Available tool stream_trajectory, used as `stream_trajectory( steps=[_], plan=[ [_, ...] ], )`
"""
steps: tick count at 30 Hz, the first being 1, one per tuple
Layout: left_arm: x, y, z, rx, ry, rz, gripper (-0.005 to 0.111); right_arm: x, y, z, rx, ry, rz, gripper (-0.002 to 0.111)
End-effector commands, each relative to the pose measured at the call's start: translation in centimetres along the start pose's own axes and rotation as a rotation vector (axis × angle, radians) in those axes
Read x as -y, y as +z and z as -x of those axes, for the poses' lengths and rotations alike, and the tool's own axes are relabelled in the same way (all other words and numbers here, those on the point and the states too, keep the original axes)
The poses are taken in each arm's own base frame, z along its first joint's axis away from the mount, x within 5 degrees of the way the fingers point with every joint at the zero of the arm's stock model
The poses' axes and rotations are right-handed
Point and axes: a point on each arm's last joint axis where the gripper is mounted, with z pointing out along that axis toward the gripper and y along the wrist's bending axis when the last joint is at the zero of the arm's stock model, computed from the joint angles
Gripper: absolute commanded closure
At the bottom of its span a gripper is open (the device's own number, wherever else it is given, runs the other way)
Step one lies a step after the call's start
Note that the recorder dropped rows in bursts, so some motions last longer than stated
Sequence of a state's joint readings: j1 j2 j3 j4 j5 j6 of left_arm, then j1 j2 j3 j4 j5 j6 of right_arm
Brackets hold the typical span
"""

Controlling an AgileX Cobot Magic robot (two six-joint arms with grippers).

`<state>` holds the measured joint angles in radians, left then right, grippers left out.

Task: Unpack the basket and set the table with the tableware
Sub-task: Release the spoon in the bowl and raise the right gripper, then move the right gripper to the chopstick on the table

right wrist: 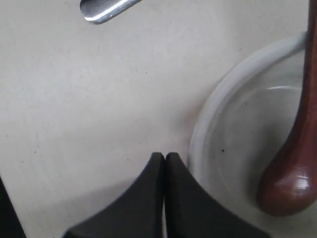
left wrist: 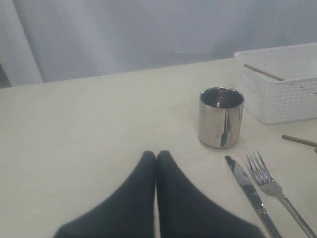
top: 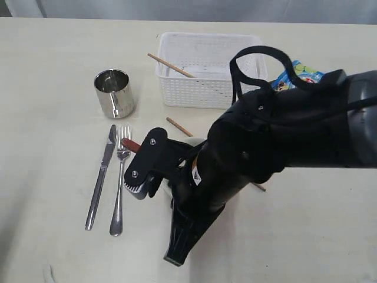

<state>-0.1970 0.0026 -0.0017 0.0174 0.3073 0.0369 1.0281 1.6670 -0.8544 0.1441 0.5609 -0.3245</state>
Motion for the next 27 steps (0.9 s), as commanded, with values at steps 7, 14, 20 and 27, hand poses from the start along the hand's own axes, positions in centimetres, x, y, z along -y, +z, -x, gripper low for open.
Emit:
stream_trajectory(
  steps=[7, 14, 20, 27],
  plan=[
    [0.0, 0.0, 0.0, 0.009, -0.007, -0.001, 0.107, -0.8, -8.4, 1.0, 0.233, 0.025, 0.009, 0.109],
    [0.0, 0.0, 0.0, 0.009, -0.007, -0.001, 0.107, 5.2, -13.8, -0.6, 0.394, 0.304, -0.129, 0.109],
    [0.0, 0.0, 0.0, 0.009, -0.007, -0.001, 0.107, 10.5, -11.5, -2.5, 0.305, 0.502, -0.184, 0.109],
    [0.0, 0.0, 0.0, 0.009, -0.007, -0.001, 0.107, 12.6, -6.6, -3.1, 0.120, 0.520, -0.197, 0.109]
  ],
)
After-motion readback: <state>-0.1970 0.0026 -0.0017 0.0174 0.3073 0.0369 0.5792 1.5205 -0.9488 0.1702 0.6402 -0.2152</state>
